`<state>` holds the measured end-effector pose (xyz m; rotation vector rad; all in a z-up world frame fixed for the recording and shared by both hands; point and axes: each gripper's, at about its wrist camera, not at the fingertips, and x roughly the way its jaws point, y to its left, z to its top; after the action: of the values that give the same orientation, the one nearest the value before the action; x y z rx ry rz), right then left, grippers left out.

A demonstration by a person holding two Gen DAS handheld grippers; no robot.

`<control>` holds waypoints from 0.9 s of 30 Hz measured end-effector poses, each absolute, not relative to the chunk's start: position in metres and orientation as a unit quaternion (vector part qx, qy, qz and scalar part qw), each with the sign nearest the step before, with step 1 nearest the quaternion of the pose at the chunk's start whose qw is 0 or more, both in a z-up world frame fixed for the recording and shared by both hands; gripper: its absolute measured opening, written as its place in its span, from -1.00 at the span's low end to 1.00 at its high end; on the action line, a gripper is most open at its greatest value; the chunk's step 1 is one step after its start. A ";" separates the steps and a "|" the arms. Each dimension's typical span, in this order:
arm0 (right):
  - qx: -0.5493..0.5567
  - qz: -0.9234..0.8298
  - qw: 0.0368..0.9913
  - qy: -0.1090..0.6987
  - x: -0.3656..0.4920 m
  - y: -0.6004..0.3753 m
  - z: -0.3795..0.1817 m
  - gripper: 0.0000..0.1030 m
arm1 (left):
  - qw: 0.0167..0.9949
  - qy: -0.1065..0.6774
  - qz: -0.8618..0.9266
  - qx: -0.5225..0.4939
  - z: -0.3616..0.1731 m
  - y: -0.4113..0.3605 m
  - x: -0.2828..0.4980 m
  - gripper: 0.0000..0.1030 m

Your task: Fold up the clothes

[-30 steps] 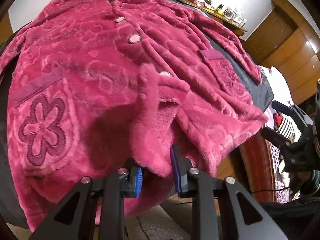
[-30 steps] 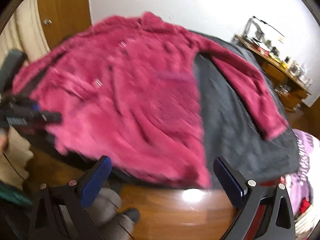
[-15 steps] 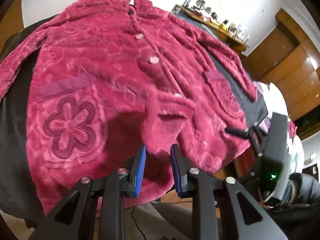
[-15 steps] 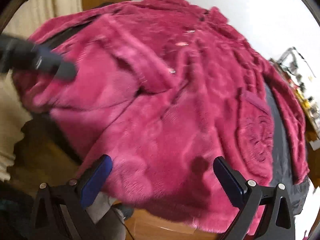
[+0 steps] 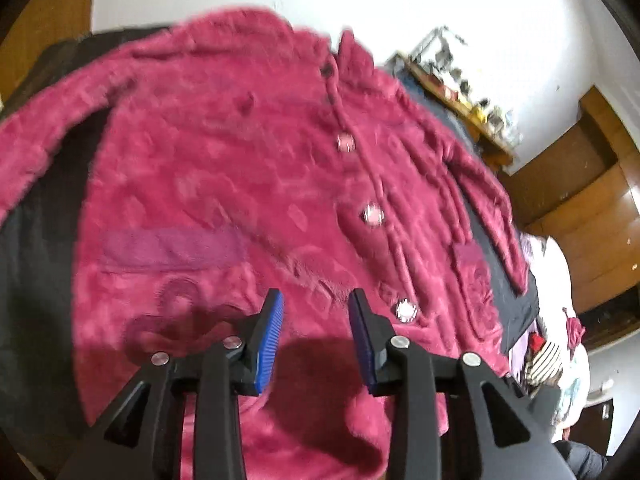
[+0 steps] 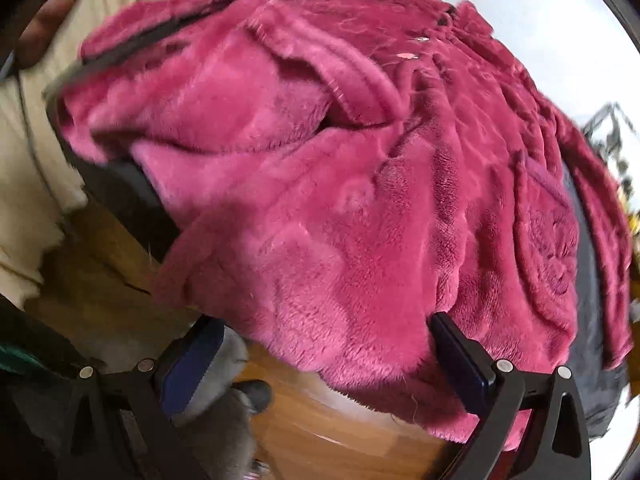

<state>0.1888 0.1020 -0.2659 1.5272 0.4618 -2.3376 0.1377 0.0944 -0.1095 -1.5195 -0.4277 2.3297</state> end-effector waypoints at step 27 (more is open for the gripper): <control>0.474 -0.867 0.144 -0.057 0.135 0.182 -0.174 1.00 | 0.332 -0.056 0.759 -0.558 -0.091 0.179 0.230 -0.05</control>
<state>0.1349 0.1819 -0.1735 1.3659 -0.1648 -2.4984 0.2302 0.1790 -0.0910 -1.4579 -0.1462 1.9821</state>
